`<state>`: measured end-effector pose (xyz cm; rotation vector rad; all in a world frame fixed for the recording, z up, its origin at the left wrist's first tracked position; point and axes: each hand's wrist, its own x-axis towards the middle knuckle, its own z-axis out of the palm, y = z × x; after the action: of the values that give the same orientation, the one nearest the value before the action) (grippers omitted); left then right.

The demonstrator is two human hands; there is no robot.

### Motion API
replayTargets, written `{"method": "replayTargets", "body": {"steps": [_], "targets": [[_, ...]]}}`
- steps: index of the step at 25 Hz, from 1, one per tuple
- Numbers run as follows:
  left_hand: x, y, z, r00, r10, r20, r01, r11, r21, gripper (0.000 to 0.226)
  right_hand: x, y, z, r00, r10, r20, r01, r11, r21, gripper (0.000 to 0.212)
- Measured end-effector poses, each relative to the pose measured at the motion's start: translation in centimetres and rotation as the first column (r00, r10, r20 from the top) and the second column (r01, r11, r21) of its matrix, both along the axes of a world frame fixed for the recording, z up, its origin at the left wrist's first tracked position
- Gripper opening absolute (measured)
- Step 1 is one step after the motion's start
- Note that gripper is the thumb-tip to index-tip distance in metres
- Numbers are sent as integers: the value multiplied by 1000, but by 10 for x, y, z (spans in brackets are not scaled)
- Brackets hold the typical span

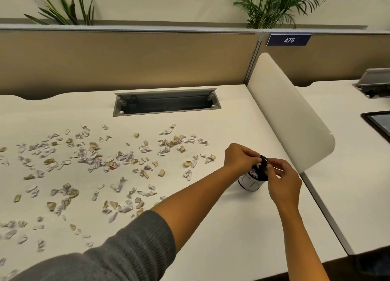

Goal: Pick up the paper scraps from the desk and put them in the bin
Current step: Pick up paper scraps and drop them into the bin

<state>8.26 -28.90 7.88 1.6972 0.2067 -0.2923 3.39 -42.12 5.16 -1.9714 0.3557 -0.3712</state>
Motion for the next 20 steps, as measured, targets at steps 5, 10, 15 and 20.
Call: {"method": "replayTargets", "body": {"steps": [5,10,15,20], "targets": [[0,-14,-5,994,-113,11,112,990,87,18,0,-6,-1,1000,-2,-4,2,1000,-12,13],[4,2,-2,997,-77,31,74,992,105,26,2,-10,-2,999,-28,-15,28,1000,-6,14],[-5,42,-10,999,-2,42,-2,995,105,28,6,3,3,1000,4,10,-4,1000,-11,14],[-24,101,-35,993,-111,49,83,916,392,32,9,29,7,996,91,19,-91,996,-14,17]]}}
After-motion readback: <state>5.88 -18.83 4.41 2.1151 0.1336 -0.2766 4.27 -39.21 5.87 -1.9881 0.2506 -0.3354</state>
